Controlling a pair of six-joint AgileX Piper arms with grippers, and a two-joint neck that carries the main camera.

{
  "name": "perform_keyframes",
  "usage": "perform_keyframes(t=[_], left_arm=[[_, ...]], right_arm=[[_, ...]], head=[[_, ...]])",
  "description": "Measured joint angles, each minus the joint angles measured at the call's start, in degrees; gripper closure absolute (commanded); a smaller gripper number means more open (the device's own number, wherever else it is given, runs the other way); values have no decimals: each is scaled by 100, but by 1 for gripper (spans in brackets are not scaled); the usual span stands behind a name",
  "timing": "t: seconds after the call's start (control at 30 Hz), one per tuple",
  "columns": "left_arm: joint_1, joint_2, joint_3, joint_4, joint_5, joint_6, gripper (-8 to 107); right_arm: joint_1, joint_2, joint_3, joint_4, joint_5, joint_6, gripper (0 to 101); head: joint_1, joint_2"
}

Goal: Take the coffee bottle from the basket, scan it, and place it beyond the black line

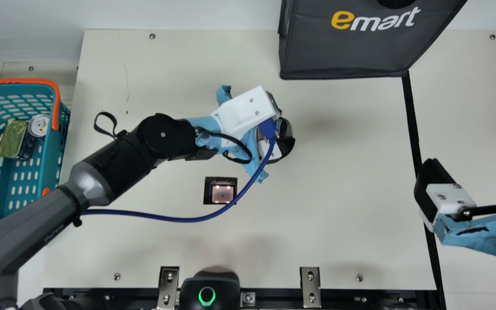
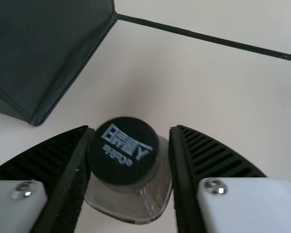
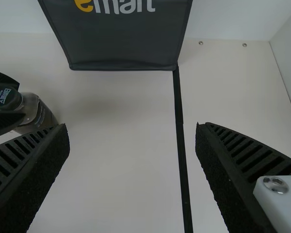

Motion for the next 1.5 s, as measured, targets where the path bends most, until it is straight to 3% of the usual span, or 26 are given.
perform_keyframes(t=[0.1,0.73,1.5], left_arm=[[0,-7,-14,24,-24,-113,9],[98,-301,-54,398,-202,-941,9],[654,-1373,825,1893,-1313,-3346,9]], right_arm=[[0,0,0,0,0,0,10],[0,0,0,0,5,0,10],[0,0,0,-5,-1,0,10]], head=[[-9,0],[-9,0],[-9,0]])
